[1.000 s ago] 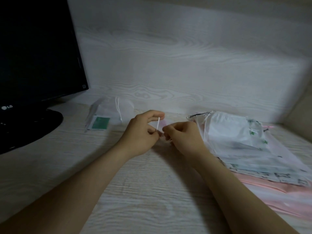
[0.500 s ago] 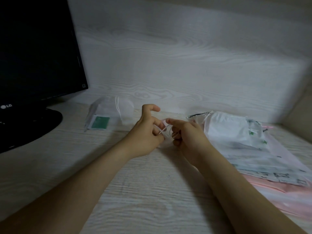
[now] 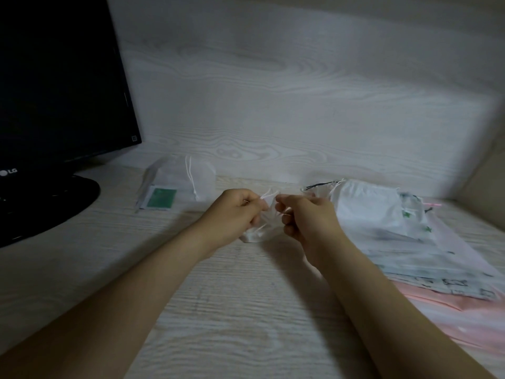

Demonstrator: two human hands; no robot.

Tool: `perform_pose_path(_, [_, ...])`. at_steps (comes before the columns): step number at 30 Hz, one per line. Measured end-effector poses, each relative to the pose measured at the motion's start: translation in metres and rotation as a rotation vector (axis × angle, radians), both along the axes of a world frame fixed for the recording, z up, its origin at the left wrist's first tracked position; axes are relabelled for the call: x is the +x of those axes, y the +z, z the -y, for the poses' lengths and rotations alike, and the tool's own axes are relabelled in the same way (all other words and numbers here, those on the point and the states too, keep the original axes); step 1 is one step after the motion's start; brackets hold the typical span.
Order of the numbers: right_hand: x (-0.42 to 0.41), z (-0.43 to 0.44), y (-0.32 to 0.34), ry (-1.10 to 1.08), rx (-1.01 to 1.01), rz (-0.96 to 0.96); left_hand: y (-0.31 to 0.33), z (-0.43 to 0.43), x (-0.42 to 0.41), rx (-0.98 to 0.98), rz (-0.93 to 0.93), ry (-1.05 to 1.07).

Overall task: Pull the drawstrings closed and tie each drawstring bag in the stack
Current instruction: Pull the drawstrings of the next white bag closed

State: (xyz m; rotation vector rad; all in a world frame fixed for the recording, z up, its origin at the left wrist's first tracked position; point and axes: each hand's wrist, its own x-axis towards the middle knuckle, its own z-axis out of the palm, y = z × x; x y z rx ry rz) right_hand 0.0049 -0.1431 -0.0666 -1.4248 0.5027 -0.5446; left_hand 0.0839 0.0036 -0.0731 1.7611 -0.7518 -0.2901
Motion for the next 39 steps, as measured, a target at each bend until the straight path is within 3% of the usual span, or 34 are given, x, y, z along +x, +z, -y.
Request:
perform_pose_path(6, [0.000,0.007,0.001,-0.268,-0.191,0.183,0.002,-0.003,-0.001,0.071,0.010,-0.007])
perform_pose_path(10, [-0.004,-0.001,0.010,-0.201,-0.334,0.369,0.008,-0.006,-0.008,0.144,0.028,-0.079])
perform_pose_path(14, [-0.005,-0.007,0.010,-0.113,-0.439,0.437,0.013,-0.008,-0.013,0.175,0.028,-0.139])
perform_pose_path(23, [-0.001,-0.005,-0.006,0.043,-0.800,0.137,0.014,-0.011,-0.014,0.142,-0.011,-0.242])
perform_pose_path(27, [-0.003,-0.005,-0.005,0.013,-0.961,0.166,0.012,-0.013,-0.009,0.094,-0.036,-0.223])
perform_pose_path(33, [-0.013,-0.009,0.004,0.189,-1.034,0.141,0.010,-0.011,0.000,0.016,-0.151,-0.128])
perform_pose_path(39, [-0.004,-0.003,0.001,0.043,-1.305,0.154,0.011,-0.011,0.001,0.028,-0.173,-0.114])
